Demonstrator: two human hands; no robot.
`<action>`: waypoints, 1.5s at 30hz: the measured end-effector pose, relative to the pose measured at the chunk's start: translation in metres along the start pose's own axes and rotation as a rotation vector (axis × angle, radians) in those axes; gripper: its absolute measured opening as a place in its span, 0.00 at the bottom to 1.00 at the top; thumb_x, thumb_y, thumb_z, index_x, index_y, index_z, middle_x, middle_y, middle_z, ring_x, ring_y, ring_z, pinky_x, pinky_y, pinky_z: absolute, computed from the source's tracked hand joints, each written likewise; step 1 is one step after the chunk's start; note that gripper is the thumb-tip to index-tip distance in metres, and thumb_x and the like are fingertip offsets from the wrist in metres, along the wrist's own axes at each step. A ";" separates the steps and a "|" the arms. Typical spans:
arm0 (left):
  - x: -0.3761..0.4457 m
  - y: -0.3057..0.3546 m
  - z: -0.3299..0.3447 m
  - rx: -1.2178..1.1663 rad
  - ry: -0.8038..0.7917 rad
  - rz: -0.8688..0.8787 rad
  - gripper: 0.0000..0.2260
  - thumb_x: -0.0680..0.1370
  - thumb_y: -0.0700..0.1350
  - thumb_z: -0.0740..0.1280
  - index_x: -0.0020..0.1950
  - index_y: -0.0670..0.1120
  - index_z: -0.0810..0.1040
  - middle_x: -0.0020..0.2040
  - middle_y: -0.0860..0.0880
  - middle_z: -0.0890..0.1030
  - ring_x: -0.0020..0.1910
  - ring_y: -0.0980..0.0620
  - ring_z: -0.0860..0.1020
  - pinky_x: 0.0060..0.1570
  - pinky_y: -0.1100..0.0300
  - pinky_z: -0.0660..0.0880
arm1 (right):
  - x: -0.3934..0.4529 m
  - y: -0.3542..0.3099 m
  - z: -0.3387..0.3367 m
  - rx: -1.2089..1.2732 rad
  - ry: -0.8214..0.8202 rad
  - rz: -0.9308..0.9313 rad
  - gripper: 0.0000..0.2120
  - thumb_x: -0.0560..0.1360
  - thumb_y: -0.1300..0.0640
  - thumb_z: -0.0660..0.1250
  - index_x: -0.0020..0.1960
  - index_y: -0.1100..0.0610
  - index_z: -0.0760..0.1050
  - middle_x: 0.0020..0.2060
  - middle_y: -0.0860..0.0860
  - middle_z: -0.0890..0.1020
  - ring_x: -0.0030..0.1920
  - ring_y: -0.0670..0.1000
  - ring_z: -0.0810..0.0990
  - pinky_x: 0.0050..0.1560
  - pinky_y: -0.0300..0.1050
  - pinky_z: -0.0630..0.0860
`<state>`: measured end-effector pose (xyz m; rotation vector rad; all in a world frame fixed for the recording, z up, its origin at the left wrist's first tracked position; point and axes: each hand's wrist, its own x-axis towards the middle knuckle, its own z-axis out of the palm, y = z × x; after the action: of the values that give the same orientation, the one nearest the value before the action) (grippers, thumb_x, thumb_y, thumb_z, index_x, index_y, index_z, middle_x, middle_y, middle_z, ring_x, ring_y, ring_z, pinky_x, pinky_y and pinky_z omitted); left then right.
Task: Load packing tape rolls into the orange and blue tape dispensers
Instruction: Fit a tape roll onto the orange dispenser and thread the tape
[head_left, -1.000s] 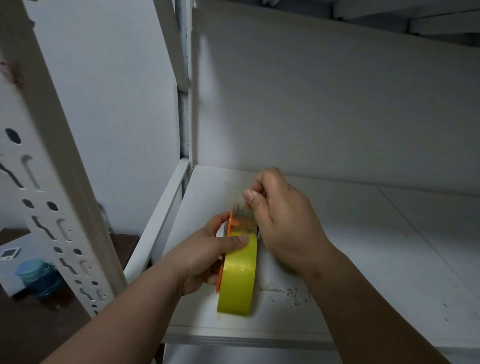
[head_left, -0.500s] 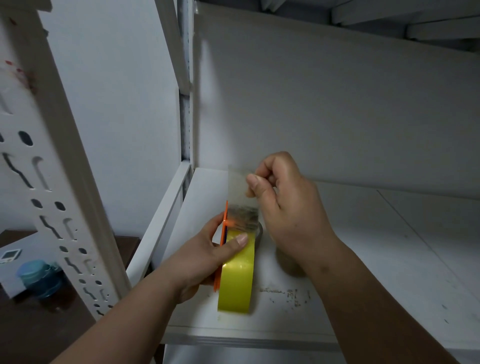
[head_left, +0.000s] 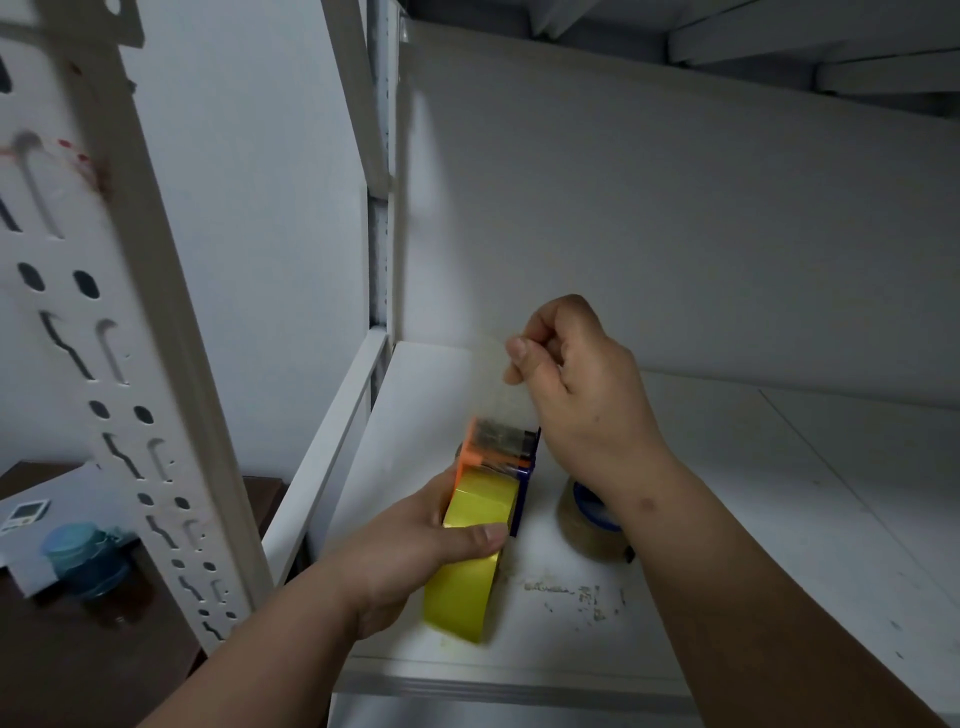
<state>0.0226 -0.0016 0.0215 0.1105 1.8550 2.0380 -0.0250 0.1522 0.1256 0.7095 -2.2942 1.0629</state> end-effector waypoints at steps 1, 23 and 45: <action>0.000 -0.001 0.000 -0.012 -0.004 -0.003 0.29 0.70 0.45 0.75 0.70 0.57 0.73 0.59 0.50 0.85 0.59 0.50 0.83 0.62 0.51 0.78 | 0.001 0.002 0.000 -0.008 0.004 0.011 0.06 0.78 0.54 0.61 0.43 0.53 0.66 0.35 0.47 0.81 0.38 0.48 0.80 0.35 0.45 0.75; -0.009 -0.008 0.007 -0.074 0.001 0.025 0.23 0.70 0.45 0.74 0.63 0.59 0.79 0.57 0.47 0.86 0.54 0.49 0.84 0.48 0.60 0.79 | 0.001 0.056 0.010 0.252 0.001 0.462 0.09 0.78 0.60 0.62 0.40 0.54 0.67 0.26 0.54 0.81 0.25 0.48 0.80 0.26 0.35 0.75; -0.013 -0.016 0.007 -0.076 -0.025 0.089 0.27 0.67 0.48 0.76 0.66 0.62 0.77 0.63 0.45 0.82 0.65 0.43 0.78 0.61 0.53 0.77 | -0.037 0.072 0.036 0.663 -0.254 0.977 0.11 0.73 0.70 0.62 0.37 0.57 0.74 0.28 0.52 0.77 0.32 0.51 0.75 0.37 0.48 0.74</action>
<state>0.0398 0.0014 0.0094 0.1998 1.7851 2.1537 -0.0524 0.1726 0.0442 -0.1628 -2.5248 2.3417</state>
